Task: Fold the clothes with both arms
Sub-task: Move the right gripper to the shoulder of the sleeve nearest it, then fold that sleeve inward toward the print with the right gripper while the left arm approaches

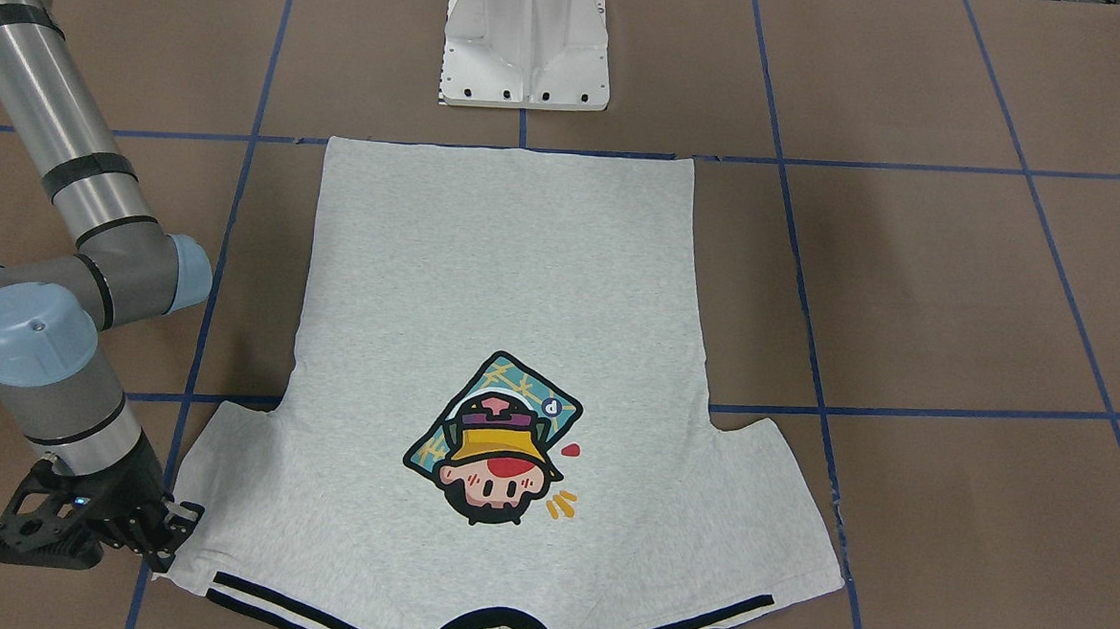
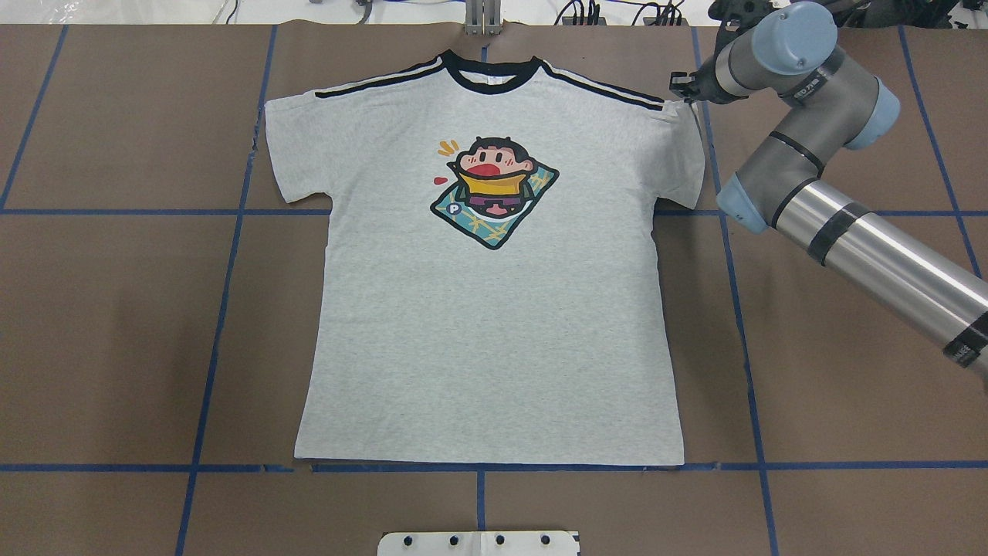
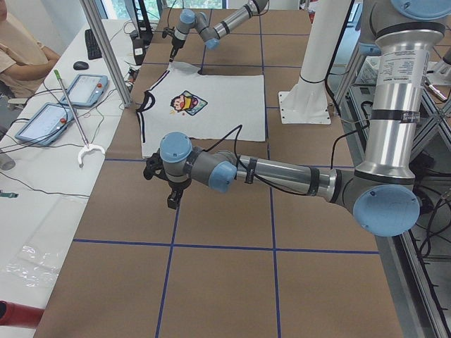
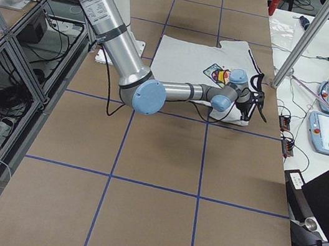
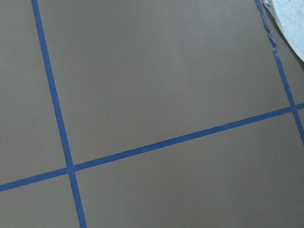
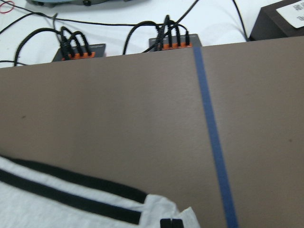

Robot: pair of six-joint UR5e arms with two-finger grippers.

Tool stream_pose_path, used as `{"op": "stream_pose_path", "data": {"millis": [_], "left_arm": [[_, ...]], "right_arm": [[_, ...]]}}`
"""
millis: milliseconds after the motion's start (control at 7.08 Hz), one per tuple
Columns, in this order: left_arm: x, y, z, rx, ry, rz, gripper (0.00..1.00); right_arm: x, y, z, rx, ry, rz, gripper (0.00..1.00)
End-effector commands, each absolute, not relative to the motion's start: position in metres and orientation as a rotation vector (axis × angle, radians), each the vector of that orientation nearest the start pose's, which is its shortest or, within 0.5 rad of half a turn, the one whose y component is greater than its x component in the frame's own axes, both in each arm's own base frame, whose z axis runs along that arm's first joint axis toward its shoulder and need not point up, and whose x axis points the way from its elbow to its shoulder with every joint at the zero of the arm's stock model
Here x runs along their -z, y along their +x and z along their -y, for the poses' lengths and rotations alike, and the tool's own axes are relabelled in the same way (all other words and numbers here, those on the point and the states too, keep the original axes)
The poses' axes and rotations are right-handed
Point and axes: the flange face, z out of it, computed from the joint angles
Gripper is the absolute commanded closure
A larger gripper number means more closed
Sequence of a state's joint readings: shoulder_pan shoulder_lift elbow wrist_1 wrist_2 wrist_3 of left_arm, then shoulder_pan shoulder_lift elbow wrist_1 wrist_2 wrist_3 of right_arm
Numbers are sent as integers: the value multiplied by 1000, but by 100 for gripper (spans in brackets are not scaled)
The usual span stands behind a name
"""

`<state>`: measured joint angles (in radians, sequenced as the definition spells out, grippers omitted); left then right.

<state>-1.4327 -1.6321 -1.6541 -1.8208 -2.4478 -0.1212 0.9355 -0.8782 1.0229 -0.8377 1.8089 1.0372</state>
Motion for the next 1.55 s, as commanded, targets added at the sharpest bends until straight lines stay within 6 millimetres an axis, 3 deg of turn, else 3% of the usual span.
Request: {"op": "stream_pose_path", "data": {"millis": [0, 141, 424, 706, 847, 989, 1130, 1271, 1412], "left_arm": [[-548, 16, 533, -190, 260, -907, 0], [-547, 16, 533, -190, 261, -907, 0], [-540, 16, 532, -195, 270, -917, 0], [-541, 17, 532, -195, 266, -917, 0], [-541, 17, 532, -196, 268, -917, 0], [-541, 17, 532, -196, 268, -917, 0], [-542, 17, 532, -194, 265, -917, 0], [-542, 18, 533, -195, 263, -920, 0], [-542, 22, 540, -189, 253, -932, 0]], "right_arm": [[-353, -425, 682, -227, 397, 817, 100], [-337, -444, 680, -234, 373, 817, 100], [-306, -486, 723, -274, 363, 741, 100], [-297, -498, 738, -288, 368, 704, 100], [-283, -521, 734, -272, 371, 695, 100], [-287, -533, 728, -266, 377, 680, 100], [-297, -531, 730, -274, 386, 655, 100], [-306, -519, 739, -281, 395, 630, 3], [-301, -512, 743, -225, 418, 626, 0]]}}
